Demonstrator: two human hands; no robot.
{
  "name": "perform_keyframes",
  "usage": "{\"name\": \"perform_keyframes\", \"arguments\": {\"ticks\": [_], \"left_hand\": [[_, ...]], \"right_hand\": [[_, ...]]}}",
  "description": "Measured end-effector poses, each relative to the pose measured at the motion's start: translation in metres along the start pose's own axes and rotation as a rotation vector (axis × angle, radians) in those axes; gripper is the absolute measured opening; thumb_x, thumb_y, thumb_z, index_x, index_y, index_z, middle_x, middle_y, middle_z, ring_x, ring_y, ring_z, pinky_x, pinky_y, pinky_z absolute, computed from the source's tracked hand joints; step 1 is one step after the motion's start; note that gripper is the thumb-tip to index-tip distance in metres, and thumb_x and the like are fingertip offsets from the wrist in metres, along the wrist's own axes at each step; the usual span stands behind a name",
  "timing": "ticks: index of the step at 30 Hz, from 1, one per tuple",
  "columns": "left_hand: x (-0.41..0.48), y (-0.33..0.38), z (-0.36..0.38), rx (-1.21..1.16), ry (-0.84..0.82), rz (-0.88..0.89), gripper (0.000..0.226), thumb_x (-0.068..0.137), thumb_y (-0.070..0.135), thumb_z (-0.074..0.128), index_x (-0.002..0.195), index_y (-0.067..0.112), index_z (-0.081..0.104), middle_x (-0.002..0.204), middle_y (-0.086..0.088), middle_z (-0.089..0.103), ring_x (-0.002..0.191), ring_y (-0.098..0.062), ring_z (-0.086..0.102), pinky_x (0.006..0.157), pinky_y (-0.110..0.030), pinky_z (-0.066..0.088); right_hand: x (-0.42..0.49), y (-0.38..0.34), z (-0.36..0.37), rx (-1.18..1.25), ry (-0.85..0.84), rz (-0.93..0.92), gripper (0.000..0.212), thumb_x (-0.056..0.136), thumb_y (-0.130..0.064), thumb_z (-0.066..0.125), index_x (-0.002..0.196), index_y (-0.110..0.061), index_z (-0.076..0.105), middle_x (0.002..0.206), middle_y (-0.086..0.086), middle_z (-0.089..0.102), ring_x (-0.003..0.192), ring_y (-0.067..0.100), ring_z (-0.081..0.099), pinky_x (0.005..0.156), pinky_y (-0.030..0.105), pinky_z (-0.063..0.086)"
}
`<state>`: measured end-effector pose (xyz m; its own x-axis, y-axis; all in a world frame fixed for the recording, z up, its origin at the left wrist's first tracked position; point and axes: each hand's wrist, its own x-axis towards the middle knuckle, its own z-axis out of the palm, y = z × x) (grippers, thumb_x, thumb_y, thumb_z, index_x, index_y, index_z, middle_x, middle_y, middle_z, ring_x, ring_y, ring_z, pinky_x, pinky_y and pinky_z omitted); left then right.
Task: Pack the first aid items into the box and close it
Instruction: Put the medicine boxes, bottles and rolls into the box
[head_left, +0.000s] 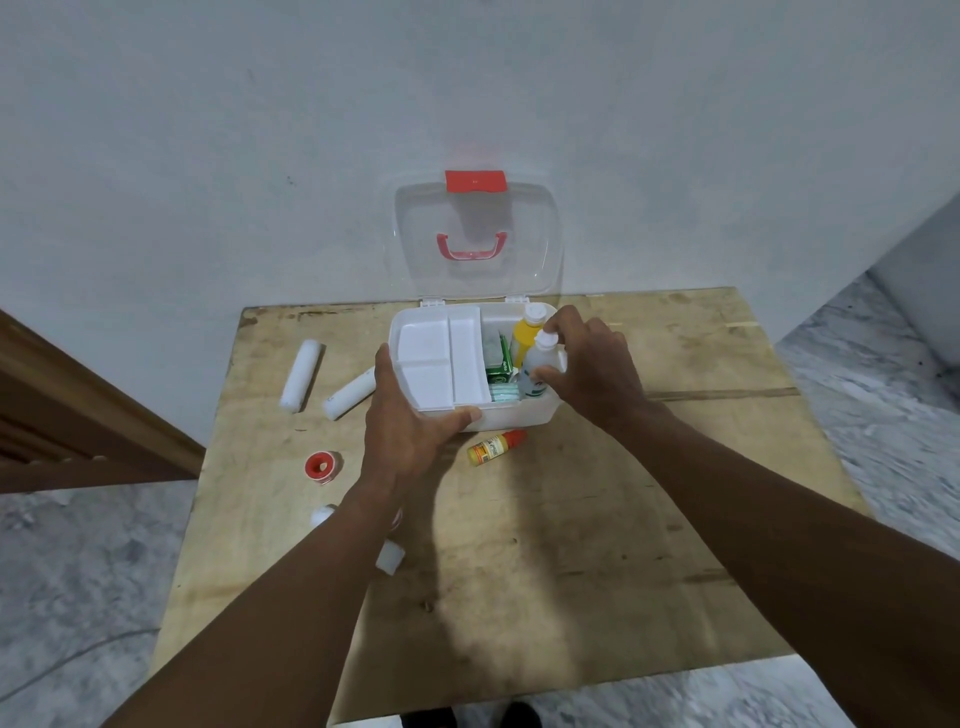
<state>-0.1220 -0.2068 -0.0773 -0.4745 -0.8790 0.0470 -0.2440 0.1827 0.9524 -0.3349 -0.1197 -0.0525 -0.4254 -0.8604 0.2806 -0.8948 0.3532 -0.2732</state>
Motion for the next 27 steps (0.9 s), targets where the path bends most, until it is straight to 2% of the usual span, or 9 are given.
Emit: {"name": "perform_keyframes", "arguments": {"ticks": [4, 7, 9, 11, 13, 17, 21, 24, 27], "left_hand": [[0.001, -0.001, 0.000, 0.000, -0.005, 0.004, 0.097, 0.062, 0.032, 0.091, 0.139, 0.025, 0.032, 0.117, 0.027, 0.050, 0.109, 0.018, 0.048, 0.075, -0.001, 0.045], [0.001, 0.000, -0.001, 0.014, 0.001, 0.007, 0.095, 0.062, 0.026, 0.092, 0.136, 0.023, 0.034, 0.114, 0.025, 0.050, 0.107, 0.017, 0.049, 0.074, -0.003, 0.046], [0.001, 0.000, -0.002, 0.025, 0.005, 0.006, 0.094, 0.061, 0.027, 0.093, 0.135, 0.024, 0.035, 0.114, 0.023, 0.051, 0.108, 0.011, 0.051, 0.077, -0.008, 0.046], [0.000, 0.001, -0.002, 0.033, 0.006, 0.000, 0.093, 0.059, 0.030, 0.092, 0.133, 0.026, 0.035, 0.114, 0.021, 0.053, 0.107, 0.007, 0.052, 0.077, -0.013, 0.045], [-0.001, 0.003, -0.003, 0.048, 0.012, -0.007, 0.091, 0.059, 0.027, 0.092, 0.130, 0.026, 0.035, 0.114, 0.017, 0.052, 0.101, 0.005, 0.053, 0.074, -0.010, 0.042], [0.000, 0.003, -0.003, 0.055, 0.004, 0.005, 0.095, 0.059, 0.025, 0.093, 0.134, 0.023, 0.034, 0.116, 0.013, 0.052, 0.101, 0.000, 0.052, 0.073, -0.006, 0.040], [0.002, -0.001, -0.003, 0.048, 0.001, 0.014, 0.098, 0.059, 0.026, 0.093, 0.137, 0.021, 0.034, 0.120, 0.011, 0.054, 0.108, -0.006, 0.053, 0.077, -0.010, 0.043], [0.004, -0.003, -0.004, 0.048, 0.004, 0.017, 0.098, 0.057, 0.026, 0.093, 0.136, 0.021, 0.035, 0.116, 0.014, 0.054, 0.103, 0.000, 0.055, 0.078, -0.013, 0.045], [0.006, -0.004, -0.007, 0.045, -0.005, 0.012, 0.097, 0.056, 0.026, 0.093, 0.135, 0.023, 0.035, 0.111, 0.023, 0.053, 0.104, 0.013, 0.052, 0.076, -0.008, 0.046]], "right_hand": [[-0.003, 0.001, -0.003, 0.089, -0.033, -0.011, 0.054, 0.073, -0.022, 0.083, 0.116, -0.010, 0.053, 0.099, 0.016, 0.067, 0.084, 0.031, 0.056, 0.068, 0.034, 0.044], [-0.008, -0.001, -0.009, 0.185, -0.050, 0.013, 0.053, 0.076, -0.023, 0.081, 0.120, -0.011, 0.054, 0.107, 0.012, 0.068, 0.087, 0.029, 0.058, 0.072, 0.039, 0.051], [-0.015, -0.004, -0.016, 0.214, 0.042, 0.036, 0.045, 0.081, -0.024, 0.077, 0.118, -0.009, 0.058, 0.108, 0.009, 0.068, 0.088, 0.026, 0.061, 0.075, 0.039, 0.052], [-0.031, -0.009, -0.024, 0.232, 0.188, 0.007, 0.027, 0.085, -0.021, 0.073, 0.107, -0.008, 0.064, 0.100, 0.006, 0.069, 0.081, 0.021, 0.061, 0.072, 0.034, 0.050], [-0.051, -0.015, -0.027, 0.230, 0.229, -0.066, 0.012, 0.087, -0.018, 0.070, 0.095, -0.010, 0.066, 0.089, 0.003, 0.068, 0.074, 0.019, 0.059, 0.068, 0.031, 0.048], [-0.082, -0.024, -0.010, 0.141, 0.010, -0.191, 0.006, 0.086, -0.016, 0.071, 0.089, -0.011, 0.069, 0.082, 0.005, 0.069, 0.072, 0.024, 0.062, 0.061, 0.037, 0.053], [-0.081, -0.037, 0.006, 0.082, -0.238, -0.107, 0.017, 0.093, -0.023, 0.057, 0.103, -0.016, 0.068, 0.088, 0.007, 0.069, 0.077, 0.030, 0.065, 0.064, 0.044, 0.055], [-0.072, -0.047, 0.013, -0.002, -0.429, -0.029, 0.027, 0.098, -0.025, 0.048, 0.121, -0.024, 0.061, 0.106, 0.006, 0.071, 0.092, 0.032, 0.067, 0.077, 0.042, 0.055], [-0.067, -0.052, 0.021, -0.027, -0.511, 0.023, 0.029, 0.096, -0.028, 0.049, 0.123, -0.026, 0.059, 0.118, 0.005, 0.067, 0.103, 0.033, 0.064, 0.084, 0.040, 0.054]]}}
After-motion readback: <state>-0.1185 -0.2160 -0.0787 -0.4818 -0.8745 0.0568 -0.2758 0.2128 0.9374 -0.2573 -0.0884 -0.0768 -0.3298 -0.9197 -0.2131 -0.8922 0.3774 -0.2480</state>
